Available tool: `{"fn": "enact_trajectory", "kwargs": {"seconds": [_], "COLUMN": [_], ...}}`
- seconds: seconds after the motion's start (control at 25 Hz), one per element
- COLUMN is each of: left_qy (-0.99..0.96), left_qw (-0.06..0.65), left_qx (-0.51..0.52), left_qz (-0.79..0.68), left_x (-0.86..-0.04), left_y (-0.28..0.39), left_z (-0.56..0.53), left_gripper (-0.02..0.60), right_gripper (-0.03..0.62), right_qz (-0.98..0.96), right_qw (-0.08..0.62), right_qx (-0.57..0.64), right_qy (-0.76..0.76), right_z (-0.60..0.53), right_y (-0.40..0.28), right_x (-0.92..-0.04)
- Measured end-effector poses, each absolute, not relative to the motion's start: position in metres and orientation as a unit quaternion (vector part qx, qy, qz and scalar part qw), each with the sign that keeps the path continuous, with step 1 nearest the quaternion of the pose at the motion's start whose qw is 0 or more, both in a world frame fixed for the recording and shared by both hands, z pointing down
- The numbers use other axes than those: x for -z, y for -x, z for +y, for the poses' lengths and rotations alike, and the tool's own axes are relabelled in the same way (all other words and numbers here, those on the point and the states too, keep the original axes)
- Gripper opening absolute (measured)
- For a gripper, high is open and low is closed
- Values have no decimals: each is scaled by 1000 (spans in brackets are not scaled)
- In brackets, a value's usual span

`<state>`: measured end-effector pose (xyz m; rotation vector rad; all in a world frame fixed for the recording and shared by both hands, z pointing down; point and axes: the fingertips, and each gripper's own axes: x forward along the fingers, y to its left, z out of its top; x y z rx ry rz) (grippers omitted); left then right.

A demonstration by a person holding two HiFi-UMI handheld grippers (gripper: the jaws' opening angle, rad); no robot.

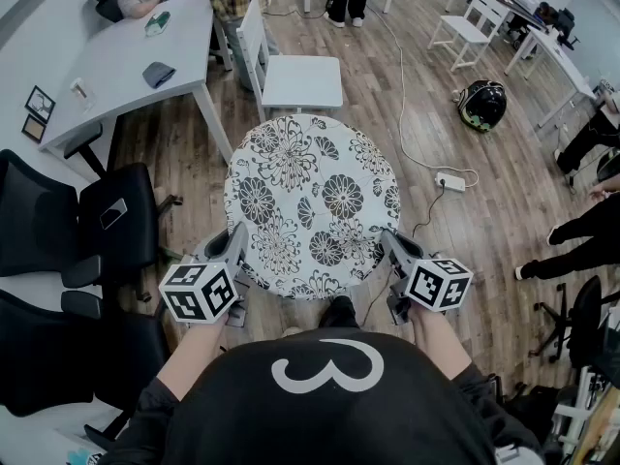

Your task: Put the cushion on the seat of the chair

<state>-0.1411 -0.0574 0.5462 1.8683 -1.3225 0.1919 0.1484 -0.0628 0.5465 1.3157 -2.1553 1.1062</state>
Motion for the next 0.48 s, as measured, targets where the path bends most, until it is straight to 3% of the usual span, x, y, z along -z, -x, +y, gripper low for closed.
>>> {"fn": "enact_trajectory", "kwargs": {"seconds": [0.48], "left_qy": [-742], "left_qw": [403], "left_qx": [-67], "left_qz": [-531], "left_x": [-547], "left_y": [139], "left_z": [-57], "left_gripper": [26], "right_gripper": [14], "right_qz": [-780], "right_qw": [179], "right_qx": [-382], "right_qy": [-462], "right_z": [-67], "right_y": [-148], "right_x": [-545]}}
